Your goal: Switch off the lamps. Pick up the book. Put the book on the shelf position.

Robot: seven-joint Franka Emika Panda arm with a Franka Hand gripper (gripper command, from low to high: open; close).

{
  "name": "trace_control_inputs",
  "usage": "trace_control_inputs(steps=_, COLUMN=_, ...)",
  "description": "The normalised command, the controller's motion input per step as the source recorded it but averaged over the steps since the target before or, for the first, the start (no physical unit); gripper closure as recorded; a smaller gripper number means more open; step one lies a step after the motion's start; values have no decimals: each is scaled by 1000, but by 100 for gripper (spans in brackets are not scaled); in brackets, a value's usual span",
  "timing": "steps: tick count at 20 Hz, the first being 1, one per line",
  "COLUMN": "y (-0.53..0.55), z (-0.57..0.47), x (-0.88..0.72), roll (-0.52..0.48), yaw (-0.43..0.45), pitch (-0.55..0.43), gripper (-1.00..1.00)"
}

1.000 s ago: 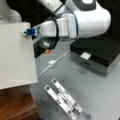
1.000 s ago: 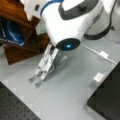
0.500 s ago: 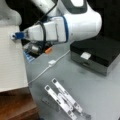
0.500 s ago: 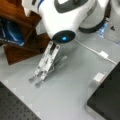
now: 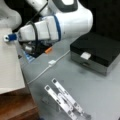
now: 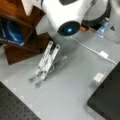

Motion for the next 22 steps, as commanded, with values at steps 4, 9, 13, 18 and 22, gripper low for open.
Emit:
trace_control_inputs(steps=4, y=-122, z=-153, x=-447, roll=111, yaw=243, pitch=-223, gripper=-100)
trace_control_inputs(steps=9, y=-34, z=-96, x=-362, roll=96, yaw=199, pitch=-163, gripper=-100)
trace_control_inputs(steps=13, y=65, z=-111, x=-256, roll=93, yaw=138, pitch=-142, gripper=-100)
trace_control_inputs(steps=18, y=177, z=-91, x=-192, roll=119, yaw=52, pitch=-122, gripper=-100)
trace_control_inputs(steps=22, y=341, z=10, x=-173, roll=327, yaw=-123, pitch=-161, gripper=-100)
